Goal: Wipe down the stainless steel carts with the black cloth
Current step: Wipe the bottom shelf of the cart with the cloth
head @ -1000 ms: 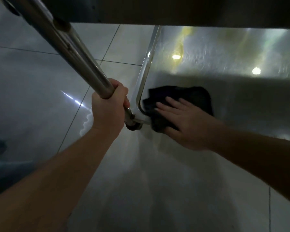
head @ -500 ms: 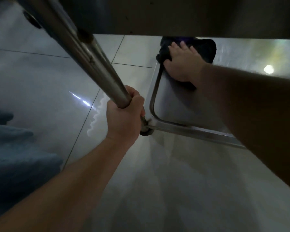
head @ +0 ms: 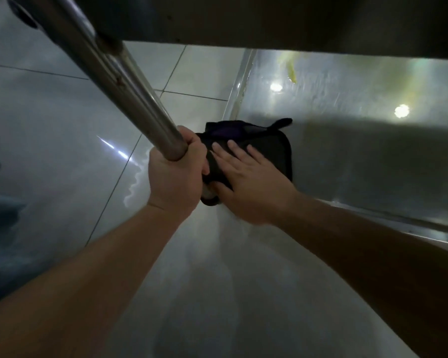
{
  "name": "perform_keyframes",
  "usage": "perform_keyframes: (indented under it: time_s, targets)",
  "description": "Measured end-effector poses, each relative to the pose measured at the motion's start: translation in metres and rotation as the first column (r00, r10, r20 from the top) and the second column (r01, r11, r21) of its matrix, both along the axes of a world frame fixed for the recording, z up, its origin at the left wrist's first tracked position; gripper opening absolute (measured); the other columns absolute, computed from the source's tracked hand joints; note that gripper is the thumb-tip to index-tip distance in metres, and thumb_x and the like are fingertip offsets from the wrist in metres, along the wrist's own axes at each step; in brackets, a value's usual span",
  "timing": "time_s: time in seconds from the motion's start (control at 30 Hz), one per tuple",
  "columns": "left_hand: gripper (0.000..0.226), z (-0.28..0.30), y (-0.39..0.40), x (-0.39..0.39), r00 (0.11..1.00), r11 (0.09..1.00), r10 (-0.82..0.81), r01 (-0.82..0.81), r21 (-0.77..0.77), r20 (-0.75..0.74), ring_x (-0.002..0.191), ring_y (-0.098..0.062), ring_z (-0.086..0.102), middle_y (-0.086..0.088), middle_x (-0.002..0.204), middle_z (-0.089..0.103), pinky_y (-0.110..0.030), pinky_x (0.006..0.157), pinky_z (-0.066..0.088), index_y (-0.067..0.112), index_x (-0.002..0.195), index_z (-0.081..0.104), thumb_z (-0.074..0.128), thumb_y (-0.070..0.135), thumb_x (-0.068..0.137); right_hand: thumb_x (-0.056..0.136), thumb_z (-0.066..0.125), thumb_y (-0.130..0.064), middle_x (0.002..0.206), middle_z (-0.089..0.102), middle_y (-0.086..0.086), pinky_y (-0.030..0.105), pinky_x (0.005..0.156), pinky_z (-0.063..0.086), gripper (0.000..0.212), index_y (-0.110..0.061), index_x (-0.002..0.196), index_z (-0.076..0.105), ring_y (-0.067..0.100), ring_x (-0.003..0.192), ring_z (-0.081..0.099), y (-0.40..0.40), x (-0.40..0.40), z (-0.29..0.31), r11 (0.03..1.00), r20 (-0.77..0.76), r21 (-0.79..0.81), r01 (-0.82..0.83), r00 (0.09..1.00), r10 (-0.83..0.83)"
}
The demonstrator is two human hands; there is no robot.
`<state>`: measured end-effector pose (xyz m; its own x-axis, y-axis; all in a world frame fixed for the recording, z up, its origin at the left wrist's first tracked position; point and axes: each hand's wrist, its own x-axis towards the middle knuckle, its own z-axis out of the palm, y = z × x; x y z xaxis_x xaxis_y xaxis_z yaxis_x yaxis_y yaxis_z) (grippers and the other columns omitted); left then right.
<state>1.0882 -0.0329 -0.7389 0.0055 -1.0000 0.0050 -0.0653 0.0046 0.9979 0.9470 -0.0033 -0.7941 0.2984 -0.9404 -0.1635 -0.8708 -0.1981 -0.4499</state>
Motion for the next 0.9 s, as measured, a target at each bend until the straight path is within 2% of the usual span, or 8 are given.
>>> perform_keyframes:
  time_s: [0.2, 0.37, 0.47, 0.53, 0.63, 0.7, 0.77, 0.9]
  targets:
    - [0.015, 0.006, 0.004, -0.005, 0.997, 0.997, 0.081, -0.081, 0.002, 0.019, 0.050, -0.018, 0.052, 0.002, 0.049, 0.049, -0.027, 0.053, 0.048, 0.015, 0.073, 0.052, 0.056, 0.004, 0.081, 0.103, 0.011, -0.060, 0.173, 0.005, -0.011, 0.037, 0.129, -0.004, 0.070, -0.028, 0.166, 0.008, 0.009, 0.159, -0.006, 0.052, -0.060, -0.005, 0.996, -0.160, -0.076, 0.055, 0.985, -0.067]
    - [0.019, 0.006, 0.007, -0.007, 0.992, 0.994, 0.110, -0.108, -0.024, 0.066, 0.053, -0.018, 0.054, 0.003, 0.050, 0.050, -0.033, 0.062, 0.052, 0.018, 0.073, 0.053, 0.056, 0.004, 0.086, 0.093, -0.010, -0.075, 0.170, -0.008, -0.014, 0.040, 0.130, -0.001, 0.074, -0.038, 0.157, -0.013, 0.007, 0.157, -0.015, 0.122, -0.168, -0.006, 0.986, -0.257, -0.023, 0.165, 0.952, -0.166]
    - [0.015, 0.006, 0.009, -0.008, 0.989, 0.992, 0.120, -0.117, -0.038, 0.081, 0.058, -0.017, 0.057, 0.005, 0.053, 0.052, -0.033, 0.067, 0.054, 0.020, 0.077, 0.057, 0.057, 0.008, 0.085, 0.097, -0.005, -0.074, 0.172, -0.002, -0.010, 0.041, 0.130, 0.003, 0.069, -0.042, 0.157, -0.015, 0.008, 0.158, -0.011, 0.167, -0.226, -0.001, 0.972, -0.296, 0.006, 0.233, 0.929, -0.221]
    - [0.011, 0.006, 0.011, -0.007, 0.986, 0.991, 0.133, -0.131, -0.028, 0.098, 0.062, -0.015, 0.060, 0.005, 0.056, 0.055, -0.027, 0.069, 0.055, 0.022, 0.080, 0.059, 0.058, 0.012, 0.085, 0.101, -0.001, -0.071, 0.173, 0.002, -0.007, 0.042, 0.129, 0.003, 0.068, -0.040, 0.160, -0.013, 0.009, 0.159, -0.010, 0.182, -0.240, 0.002, 0.968, -0.333, 0.036, 0.248, 0.916, -0.222]
    - [0.013, 0.008, 0.011, -0.006, 0.981, 0.989, 0.147, -0.150, 0.016, 0.127, 0.068, -0.013, 0.064, 0.004, 0.062, 0.061, -0.027, 0.077, 0.054, 0.025, 0.081, 0.061, 0.060, 0.015, 0.089, 0.098, -0.003, -0.072, 0.172, -0.001, -0.009, 0.043, 0.129, 0.002, 0.073, -0.036, 0.162, -0.006, 0.012, 0.159, -0.011, 0.176, -0.228, 0.004, 0.966, -0.335, 0.034, 0.255, 0.914, -0.230]
    - [0.015, 0.010, 0.011, -0.007, 0.975, 0.982, 0.173, -0.182, 0.056, 0.141, 0.073, -0.013, 0.067, 0.006, 0.064, 0.063, -0.033, 0.084, 0.055, 0.025, 0.082, 0.061, 0.059, 0.014, 0.091, 0.096, -0.003, -0.073, 0.171, -0.003, -0.013, 0.042, 0.129, -0.001, 0.073, -0.038, 0.160, -0.010, 0.012, 0.158, -0.013, 0.156, -0.204, 0.001, 0.980, -0.302, 0.000, 0.201, 0.934, -0.191]
    - [0.016, 0.012, 0.012, -0.008, 0.971, 0.979, 0.178, -0.191, 0.070, 0.161, 0.078, -0.015, 0.067, 0.007, 0.063, 0.063, -0.037, 0.089, 0.057, 0.024, 0.081, 0.060, 0.058, 0.013, 0.092, 0.097, 0.007, -0.070, 0.171, -0.004, -0.015, 0.039, 0.129, -0.004, 0.074, -0.038, 0.161, -0.009, 0.011, 0.158, -0.013, 0.127, -0.171, -0.002, 0.990, -0.266, -0.029, 0.137, 0.954, -0.140]
    - [0.017, 0.016, 0.016, -0.006, 0.970, 0.984, 0.154, -0.168, 0.065, 0.188, 0.080, -0.018, 0.067, 0.007, 0.065, 0.064, -0.036, 0.086, 0.056, 0.024, 0.079, 0.059, 0.057, 0.014, 0.093, 0.100, 0.032, -0.062, 0.173, 0.008, -0.012, 0.042, 0.128, 0.000, 0.075, -0.032, 0.166, 0.013, 0.016, 0.160, -0.001, 0.057, -0.080, -0.005, 0.996, -0.193, -0.087, 0.021, 0.980, -0.038]
